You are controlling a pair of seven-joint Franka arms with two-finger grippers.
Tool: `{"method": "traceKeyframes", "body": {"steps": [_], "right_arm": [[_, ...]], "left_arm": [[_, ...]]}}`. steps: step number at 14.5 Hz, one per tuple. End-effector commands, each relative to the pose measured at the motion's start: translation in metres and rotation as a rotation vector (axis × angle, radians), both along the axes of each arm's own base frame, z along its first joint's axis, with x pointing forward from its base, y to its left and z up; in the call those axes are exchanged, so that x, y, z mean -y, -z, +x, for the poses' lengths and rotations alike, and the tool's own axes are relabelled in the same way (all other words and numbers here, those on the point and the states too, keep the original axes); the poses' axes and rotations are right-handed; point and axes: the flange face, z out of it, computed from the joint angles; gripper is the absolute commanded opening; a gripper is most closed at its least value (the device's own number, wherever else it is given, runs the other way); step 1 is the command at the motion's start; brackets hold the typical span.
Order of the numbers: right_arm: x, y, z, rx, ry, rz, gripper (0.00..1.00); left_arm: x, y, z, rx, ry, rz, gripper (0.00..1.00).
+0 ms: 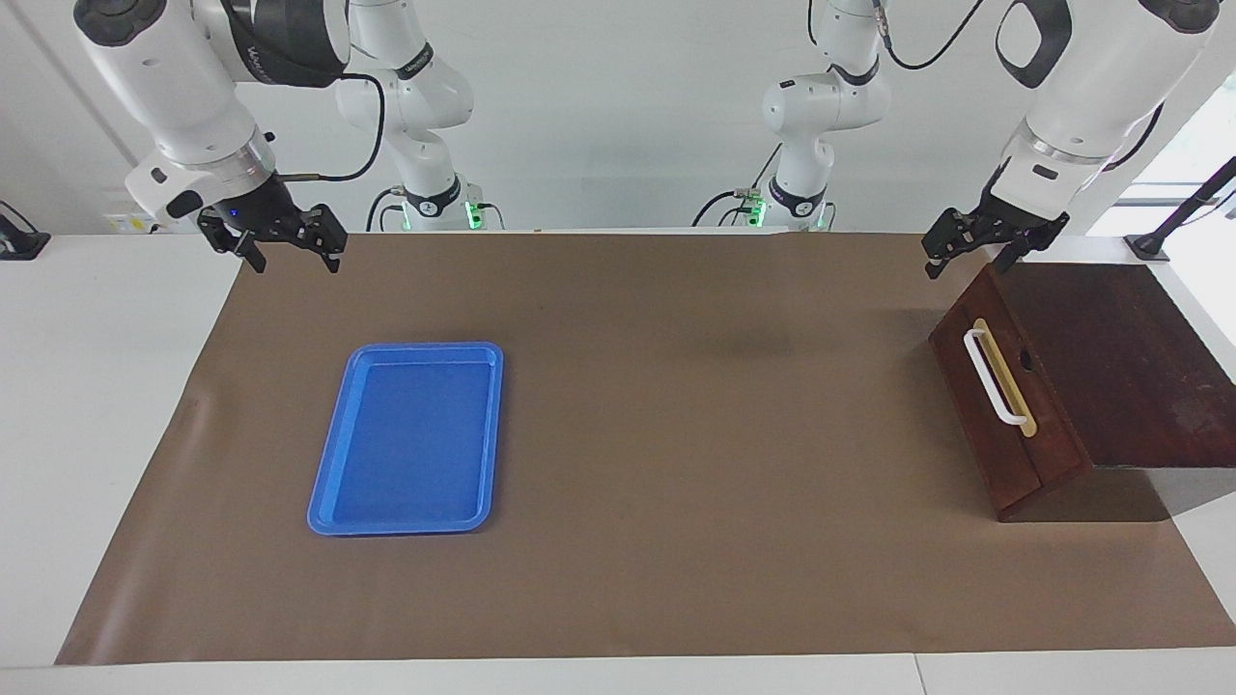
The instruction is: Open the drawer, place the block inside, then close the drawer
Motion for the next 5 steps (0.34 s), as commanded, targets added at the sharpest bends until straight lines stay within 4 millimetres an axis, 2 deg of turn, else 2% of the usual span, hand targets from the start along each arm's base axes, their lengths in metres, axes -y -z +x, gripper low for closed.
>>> {"method": "traceKeyframes", "body": {"steps": [1, 5], "right_arm": [[0.0031, -0.0024, -0.0015, -0.006, -0.009, -0.01, 1.0], [0.0032, -0.0025, -0.0008, -0.005, -0.013, -0.009, 1.0]], "left_arm": [[-0.0033, 0.0033, 0.0003, 0.009, 0.01, 0.009, 1.0], [-0.003, 0.0027, 0.0002, 0.009, 0.01, 0.006, 1.0]]}}
